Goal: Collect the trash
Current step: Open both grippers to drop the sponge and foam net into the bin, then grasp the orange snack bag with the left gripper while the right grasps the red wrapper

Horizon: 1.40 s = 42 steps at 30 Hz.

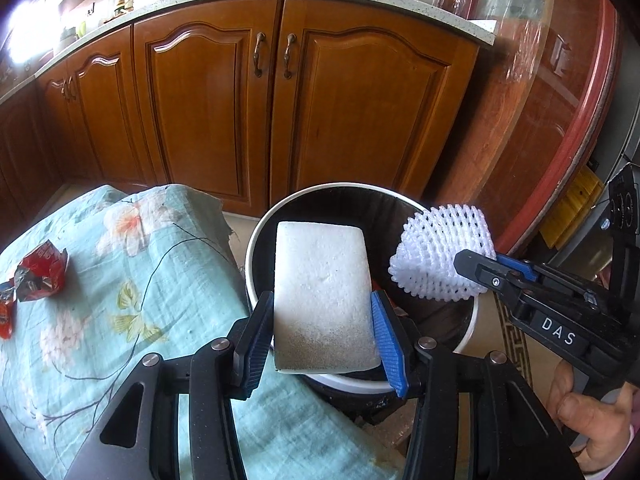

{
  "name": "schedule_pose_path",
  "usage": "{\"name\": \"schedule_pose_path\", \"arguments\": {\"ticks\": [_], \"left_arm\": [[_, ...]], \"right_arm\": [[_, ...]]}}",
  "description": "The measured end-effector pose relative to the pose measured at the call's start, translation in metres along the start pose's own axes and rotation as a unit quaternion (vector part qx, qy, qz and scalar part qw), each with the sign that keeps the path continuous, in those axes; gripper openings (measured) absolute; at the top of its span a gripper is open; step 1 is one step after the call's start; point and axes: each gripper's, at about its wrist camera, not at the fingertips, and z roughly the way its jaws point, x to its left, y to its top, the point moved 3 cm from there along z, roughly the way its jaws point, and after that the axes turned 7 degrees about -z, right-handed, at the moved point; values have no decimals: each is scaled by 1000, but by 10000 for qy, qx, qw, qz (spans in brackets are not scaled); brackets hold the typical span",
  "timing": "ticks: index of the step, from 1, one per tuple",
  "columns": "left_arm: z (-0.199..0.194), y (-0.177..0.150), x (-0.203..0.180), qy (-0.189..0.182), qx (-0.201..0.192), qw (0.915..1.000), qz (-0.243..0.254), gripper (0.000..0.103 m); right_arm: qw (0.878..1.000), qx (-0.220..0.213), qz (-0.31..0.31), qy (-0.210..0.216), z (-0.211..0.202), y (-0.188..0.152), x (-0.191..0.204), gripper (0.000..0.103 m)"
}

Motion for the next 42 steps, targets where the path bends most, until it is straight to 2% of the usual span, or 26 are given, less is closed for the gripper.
{"name": "schedule_pose_path", "arguments": {"ticks": [2, 3, 7, 11, 13, 15, 18, 24, 30, 37, 42], "left_arm": [[2, 3, 0, -26, 34, 10000, -62, 49], [2, 4, 0, -48, 42, 9999, -86, 52], [-1, 6, 4, -108, -77, 9999, -76, 63], [-7, 0, 12, -124, -108, 9997, -187, 64], [-12, -6, 19, -125, -128, 9994, -287, 66], [-19, -13, 27, -125, -165, 9991, -378, 67], [-31, -27, 42, -92, -202, 9980, -588, 69], [-60, -57, 73, 69, -262, 9953, -930, 69], [-98, -83, 105, 318, -385, 9915, -1205, 69], [-136, -105, 157, 570, -499, 9816, -1753, 70], [-155, -115, 190, 793, -565, 9739, -2048, 69]], "right_arm": [[10000, -11, 10, -24, 2, 3, -3, 31], [10000, -11, 27, -22, 2, 4, -4, 36], [9999, -56, 118, 5, 0, 6, -8, 46], [9997, -106, 216, 83, -3, 5, -10, 55], [9995, -133, 247, 137, -6, 3, -8, 62], [9993, -178, 263, 197, -10, 1, -5, 76], [9991, -261, 236, 253, -17, -4, 5, 81], [9978, -356, 184, 533, -26, -11, 40, 87], [9955, -286, 60, 899, -24, -16, 79, 88], [9902, -94, -150, 1386, -8, -28, 135, 89], [9867, 143, -340, 1585, 11, -35, 175, 89]]}}
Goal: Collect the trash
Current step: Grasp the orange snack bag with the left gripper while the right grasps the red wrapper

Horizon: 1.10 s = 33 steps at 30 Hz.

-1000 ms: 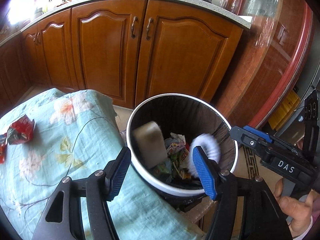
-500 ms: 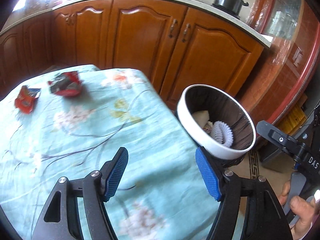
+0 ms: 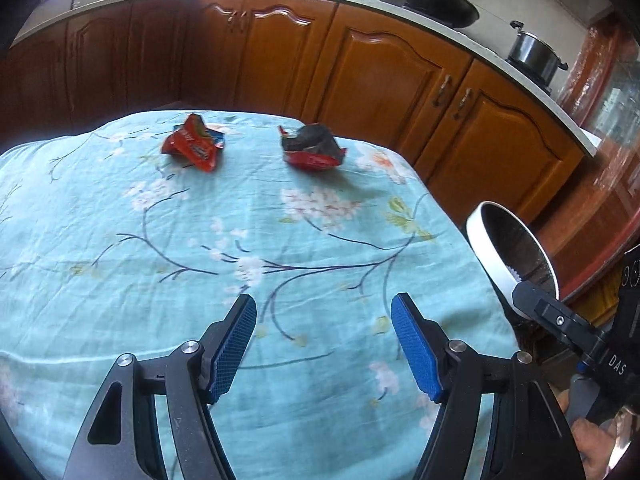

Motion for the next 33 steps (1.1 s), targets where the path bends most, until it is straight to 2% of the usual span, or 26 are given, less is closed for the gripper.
{"name": "schedule_pose_path", "arguments": {"ticks": [13, 18, 25, 33], "left_arm": [[-3, 22, 60, 611, -197, 9973, -357, 69], [5, 42, 67, 815, -271, 9958, -334, 69], [29, 76, 66, 1046, -345, 9936, -234, 69], [55, 110, 65, 1119, -392, 9929, -107, 70]], "right_arm": [[9988, 302, -338, 188, 69, 15, 52, 89], [9982, 451, -302, 236, 94, 32, 62, 89], [9985, 365, -338, 209, 120, 60, 74, 89], [9984, 358, -396, 176, 147, 85, 79, 89]]}}
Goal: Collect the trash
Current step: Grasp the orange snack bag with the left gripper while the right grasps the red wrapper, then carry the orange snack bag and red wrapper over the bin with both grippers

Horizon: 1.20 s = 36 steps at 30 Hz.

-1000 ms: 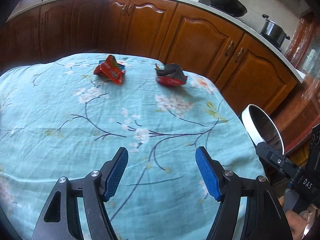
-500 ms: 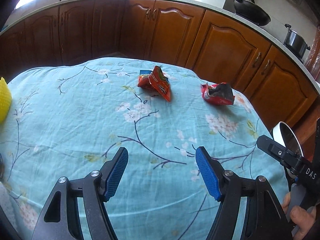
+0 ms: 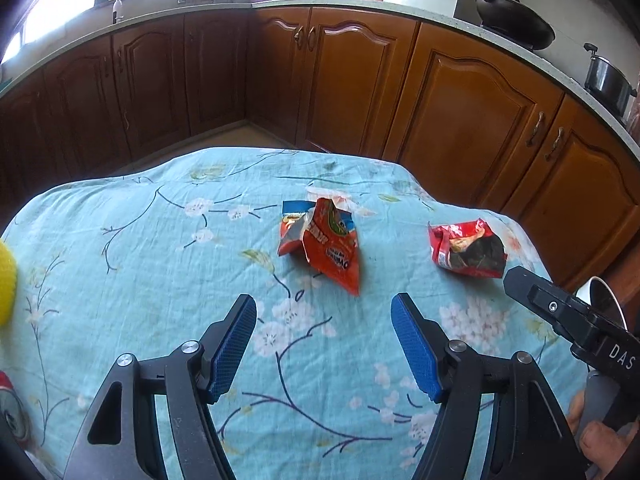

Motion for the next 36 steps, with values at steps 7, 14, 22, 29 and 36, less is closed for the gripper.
{"name": "schedule_pose_path", "arguments": {"ticks": [7, 14, 22, 29, 36], "left_arm": [[26, 21, 1, 161, -42, 9998, 77, 70], [54, 31, 0, 197, -13, 9997, 116, 68], [72, 22, -10, 91, 243, 9989, 396, 22], [62, 18, -9, -207, 272, 9989, 313, 7], [27, -2, -19, -572, 188, 9977, 320, 6]], "right_arm": [[10000, 72, 22, 24, 20, 17, -5, 89], [9995, 267, 34, 165, 47, 28, -4, 85], [9994, 310, -119, -44, 50, 20, -6, 40], [9995, 242, -194, -61, 33, 10, -9, 27], [9997, 114, -200, 68, 3, 0, -6, 24]]}}
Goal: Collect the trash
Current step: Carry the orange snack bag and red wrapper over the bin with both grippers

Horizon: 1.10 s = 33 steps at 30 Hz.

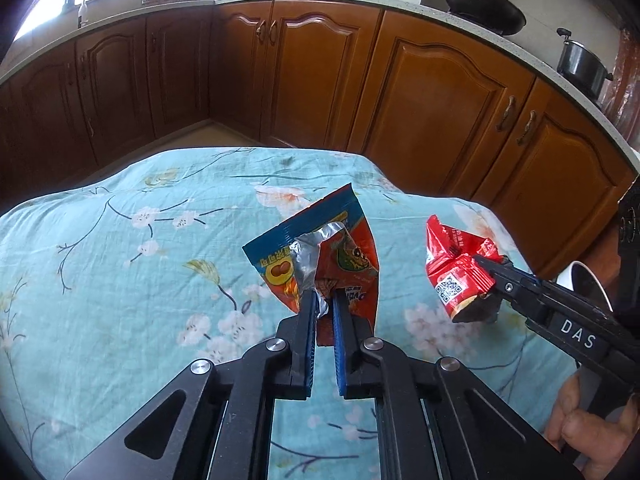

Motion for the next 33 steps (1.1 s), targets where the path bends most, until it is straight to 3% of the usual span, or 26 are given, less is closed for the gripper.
{"name": "schedule_pose_path", "arguments": {"ticks": [8, 21, 33], "left_arm": [[-31, -37, -34, -370, 102, 9988, 307, 6], [-72, -80, -76, -448, 145, 9962, 736, 6], [-87, -106, -147, -850, 261, 9874, 1308, 6]], "right_arm": [[9999, -155, -40, -57, -50, -30, -9, 24], [9986, -455, 248, -89, -125, -78, -31, 24], [9944, -768, 555, -476, -182, -96, -71, 24]]}}
